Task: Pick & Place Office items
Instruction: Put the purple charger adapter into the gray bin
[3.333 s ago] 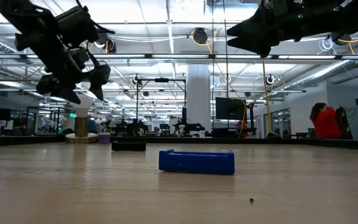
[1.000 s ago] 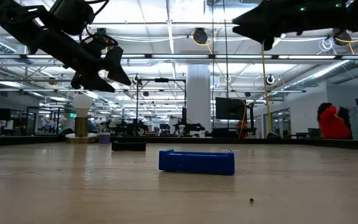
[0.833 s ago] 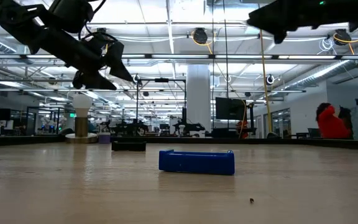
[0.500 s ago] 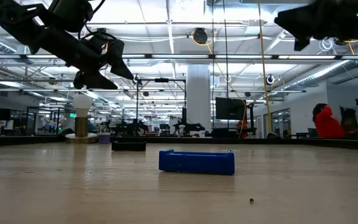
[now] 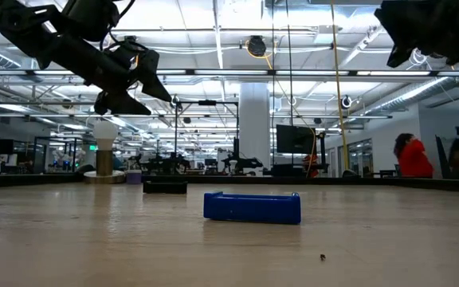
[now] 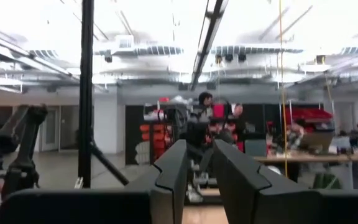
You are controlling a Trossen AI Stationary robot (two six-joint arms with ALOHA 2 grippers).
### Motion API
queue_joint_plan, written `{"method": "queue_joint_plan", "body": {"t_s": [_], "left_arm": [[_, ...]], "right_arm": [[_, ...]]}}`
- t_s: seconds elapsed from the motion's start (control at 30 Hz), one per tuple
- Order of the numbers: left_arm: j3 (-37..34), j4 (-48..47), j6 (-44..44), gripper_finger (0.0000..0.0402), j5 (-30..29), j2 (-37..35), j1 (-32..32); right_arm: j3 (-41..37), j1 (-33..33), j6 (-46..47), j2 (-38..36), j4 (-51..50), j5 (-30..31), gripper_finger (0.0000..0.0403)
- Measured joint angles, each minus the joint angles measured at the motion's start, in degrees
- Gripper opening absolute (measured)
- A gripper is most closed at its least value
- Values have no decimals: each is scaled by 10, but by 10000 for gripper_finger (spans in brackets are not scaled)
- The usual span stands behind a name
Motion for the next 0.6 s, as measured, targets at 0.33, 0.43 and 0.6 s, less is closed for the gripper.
{"method": "queue_joint_plan", "body": {"t_s": [0.33, 0.43, 0.6], "left_arm": [[0, 0, 21, 333, 57, 0, 5], [0, 0, 16, 333, 75, 0, 5], [0, 0, -14, 333, 81, 0, 5]], "right_arm": [[-1, 0, 0, 2, -8, -1, 73], [-1, 0, 0, 2, -8, -1, 75], [-2, 0, 0, 2, -7, -1, 74]]}}
